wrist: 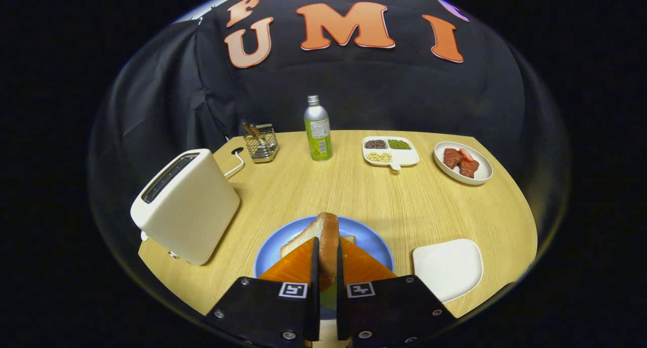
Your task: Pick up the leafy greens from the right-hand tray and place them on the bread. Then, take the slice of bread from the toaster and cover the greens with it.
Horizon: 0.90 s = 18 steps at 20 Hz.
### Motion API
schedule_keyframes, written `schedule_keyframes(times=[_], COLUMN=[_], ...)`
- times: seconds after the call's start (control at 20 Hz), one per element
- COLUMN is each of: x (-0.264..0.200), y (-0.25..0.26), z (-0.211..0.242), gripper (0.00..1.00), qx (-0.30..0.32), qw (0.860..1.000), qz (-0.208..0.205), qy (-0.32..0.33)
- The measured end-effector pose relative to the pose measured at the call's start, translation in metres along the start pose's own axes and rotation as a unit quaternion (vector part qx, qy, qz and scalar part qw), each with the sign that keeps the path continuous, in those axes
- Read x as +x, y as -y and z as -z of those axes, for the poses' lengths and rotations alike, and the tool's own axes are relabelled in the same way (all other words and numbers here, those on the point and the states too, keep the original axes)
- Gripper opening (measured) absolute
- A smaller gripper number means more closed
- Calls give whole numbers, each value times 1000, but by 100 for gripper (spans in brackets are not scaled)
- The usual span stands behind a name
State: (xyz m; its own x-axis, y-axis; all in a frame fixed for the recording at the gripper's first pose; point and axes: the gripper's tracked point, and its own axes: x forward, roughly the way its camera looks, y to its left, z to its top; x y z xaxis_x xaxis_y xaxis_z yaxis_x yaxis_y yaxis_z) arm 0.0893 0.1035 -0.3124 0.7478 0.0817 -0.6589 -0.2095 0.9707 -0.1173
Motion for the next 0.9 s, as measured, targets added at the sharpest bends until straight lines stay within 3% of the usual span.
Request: schedule_keyframes(times=[0.25, 0.45, 0.9], x=[5, 4, -31], y=[23, 42, 92], z=[9, 5, -46], gripper=[33, 39, 74], qx=[-7, -11, -29], qw=[1000, 999, 998], qz=[20, 30, 59], qy=[-18, -20, 22])
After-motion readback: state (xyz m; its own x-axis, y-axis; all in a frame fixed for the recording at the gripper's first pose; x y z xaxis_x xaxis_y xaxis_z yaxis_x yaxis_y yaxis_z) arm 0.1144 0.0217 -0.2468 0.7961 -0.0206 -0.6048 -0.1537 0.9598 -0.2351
